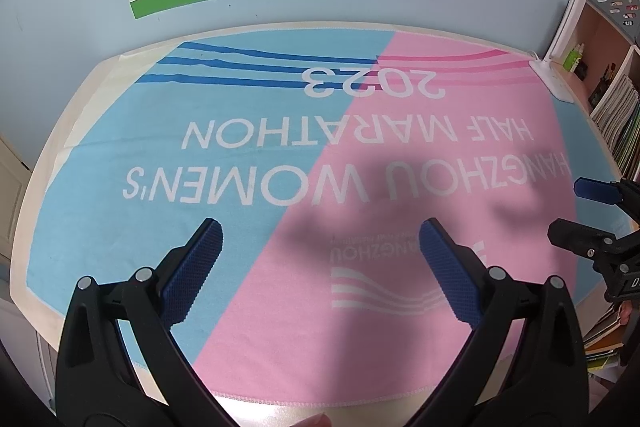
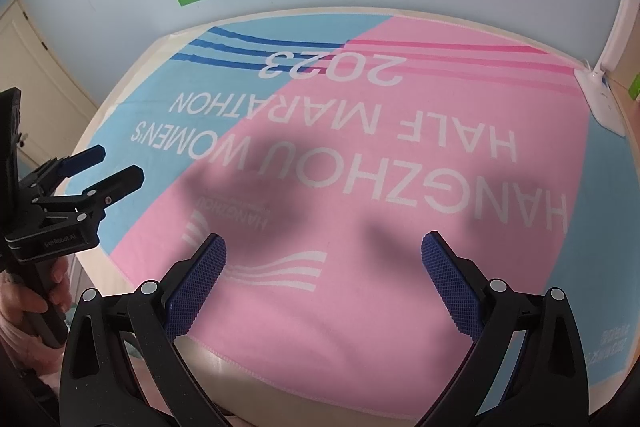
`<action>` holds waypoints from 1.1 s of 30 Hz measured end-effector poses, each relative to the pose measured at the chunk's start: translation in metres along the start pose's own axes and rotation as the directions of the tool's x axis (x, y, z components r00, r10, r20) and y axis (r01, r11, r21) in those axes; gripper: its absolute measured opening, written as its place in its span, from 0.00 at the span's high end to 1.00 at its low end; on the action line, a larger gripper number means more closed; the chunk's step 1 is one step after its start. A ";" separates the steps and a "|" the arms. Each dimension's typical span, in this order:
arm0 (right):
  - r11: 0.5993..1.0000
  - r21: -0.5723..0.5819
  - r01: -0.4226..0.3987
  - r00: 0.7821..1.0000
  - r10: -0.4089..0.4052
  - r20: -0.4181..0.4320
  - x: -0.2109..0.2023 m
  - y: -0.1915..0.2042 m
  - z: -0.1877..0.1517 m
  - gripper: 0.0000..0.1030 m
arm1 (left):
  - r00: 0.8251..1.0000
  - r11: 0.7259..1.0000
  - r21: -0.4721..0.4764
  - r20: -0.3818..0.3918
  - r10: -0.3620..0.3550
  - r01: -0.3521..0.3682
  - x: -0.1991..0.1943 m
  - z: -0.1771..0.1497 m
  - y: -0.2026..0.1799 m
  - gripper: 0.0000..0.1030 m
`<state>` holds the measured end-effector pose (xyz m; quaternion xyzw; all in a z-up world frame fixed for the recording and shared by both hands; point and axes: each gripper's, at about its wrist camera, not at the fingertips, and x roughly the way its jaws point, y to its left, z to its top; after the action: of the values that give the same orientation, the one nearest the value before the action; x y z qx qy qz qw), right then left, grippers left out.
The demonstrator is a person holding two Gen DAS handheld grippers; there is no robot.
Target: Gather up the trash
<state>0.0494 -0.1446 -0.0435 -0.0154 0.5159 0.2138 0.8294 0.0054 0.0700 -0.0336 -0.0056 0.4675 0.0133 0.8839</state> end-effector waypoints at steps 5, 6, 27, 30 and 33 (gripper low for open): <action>1.000 -0.001 0.000 1.000 0.000 0.001 0.000 0.000 0.000 0.06 | 1.000 1.000 -0.001 0.000 -0.001 0.001 0.000 0.000 0.000 0.06; 1.000 -0.001 -0.001 1.000 0.001 0.000 0.000 0.000 0.000 0.06 | 1.000 1.000 -0.001 -0.001 -0.002 0.002 0.000 0.000 0.000 0.06; 1.000 -0.002 0.002 1.000 -0.002 0.000 0.002 0.001 0.000 0.06 | 1.000 1.000 0.011 0.001 0.000 0.000 0.003 0.002 0.000 0.06; 1.000 -0.002 0.003 1.000 -0.003 0.000 0.002 0.001 0.000 0.06 | 1.000 1.000 0.017 0.020 0.012 -0.012 0.002 0.002 -0.001 0.06; 1.000 0.002 0.001 1.000 -0.001 0.001 0.002 0.001 0.000 0.06 | 1.000 1.000 0.020 0.023 0.010 -0.010 0.002 0.003 -0.001 0.06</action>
<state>0.0501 -0.1429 -0.0452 -0.0147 0.5155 0.2130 0.8298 0.0089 0.0691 -0.0337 0.0058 0.4573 0.0130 0.8892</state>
